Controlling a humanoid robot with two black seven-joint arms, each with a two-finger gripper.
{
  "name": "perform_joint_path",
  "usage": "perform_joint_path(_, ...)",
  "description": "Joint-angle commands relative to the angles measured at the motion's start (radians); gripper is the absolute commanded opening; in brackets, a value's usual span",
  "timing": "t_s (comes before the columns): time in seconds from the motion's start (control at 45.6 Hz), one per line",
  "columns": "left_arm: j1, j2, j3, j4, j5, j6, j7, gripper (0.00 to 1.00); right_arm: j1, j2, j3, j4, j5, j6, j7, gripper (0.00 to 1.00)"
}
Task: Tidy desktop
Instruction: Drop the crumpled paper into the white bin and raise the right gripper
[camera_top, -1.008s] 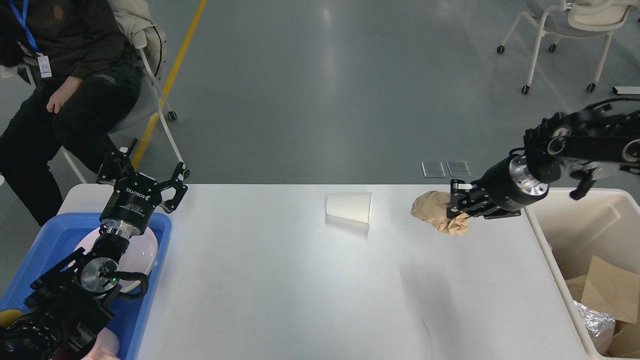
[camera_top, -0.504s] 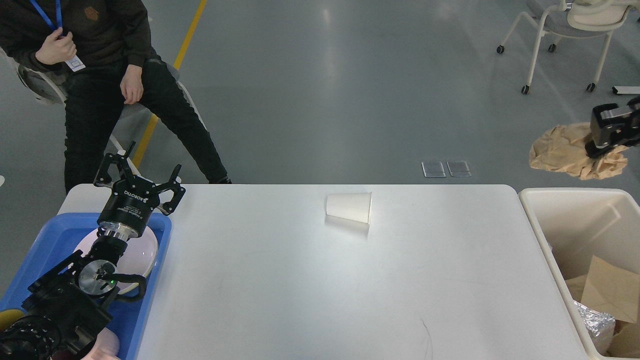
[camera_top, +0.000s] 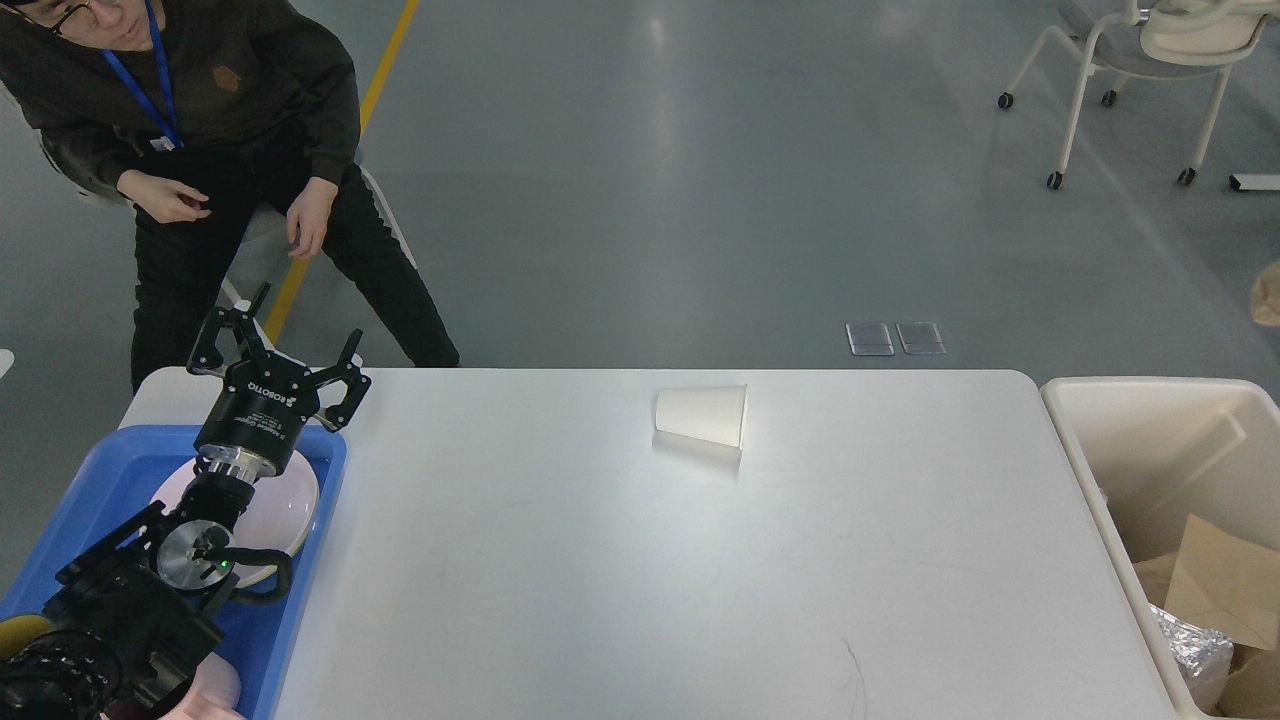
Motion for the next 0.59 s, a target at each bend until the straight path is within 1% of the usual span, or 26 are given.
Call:
perform_joint_path(0.0,-0.001,0.000,0.000,0.000,0.000,0.000,0.000,1.00,-0.334,-0.011,0.011,-0.170,-0.037,-0.274,0.087,0.00)
perform_joint_path(0.066,-0.001,0.000,0.000,0.000,0.000,0.000,0.000,1.00,-0.533,0.030,0.018,-0.295,-0.029,-0.420,0.140,0.00)
perform_joint_path(0.11,-0.001,0.000,0.000,0.000,0.000,0.000,0.000,1.00,-0.660,0.065,0.037,-0.382,-0.011,-0.489,0.163,0.00)
perform_joint_path(0.197,-0.001,0.000,0.000,0.000,0.000,0.000,0.000,1.00,-0.906,0.120,0.107,-0.537,0.106,-0.577,0.177,0.00)
perform_joint_path(0.263,-0.001,0.000,0.000,0.000,0.000,0.000,0.000,1.00,-1.075,0.166,0.165,-0.644,0.227,-0.612,0.179,0.00)
perform_joint_path(0.351,-0.001,0.000,0.000,0.000,0.000,0.000,0.000,1.00,-1.236,0.252,0.201,-0.793,0.342,-0.646,0.180,0.00)
perform_joint_path(0.416,-0.001,0.000,0.000,0.000,0.000,0.000,0.000,1.00,-1.333,0.304,0.201,-0.902,0.393,-0.663,0.191,0.00)
perform_joint_path(0.504,-0.001,0.000,0.000,0.000,0.000,0.000,0.000,1.00,-1.433,0.351,0.193,-0.980,0.404,-0.681,0.194,0.00)
perform_joint_path(0.526,-0.001,0.000,0.000,0.000,0.000,0.000,0.000,1.00,-1.445,0.358,0.195,-0.988,0.404,-0.689,0.194,0.02)
perform_joint_path(0.548,-0.001,0.000,0.000,0.000,0.000,0.000,0.000,1.00,-1.453,0.363,0.195,-0.990,0.407,-0.695,0.193,0.08)
perform_joint_path(0.57,-0.001,0.000,0.000,0.000,0.000,0.000,0.000,1.00,-1.465,0.369,0.195,-0.990,0.407,-0.709,0.191,0.20)
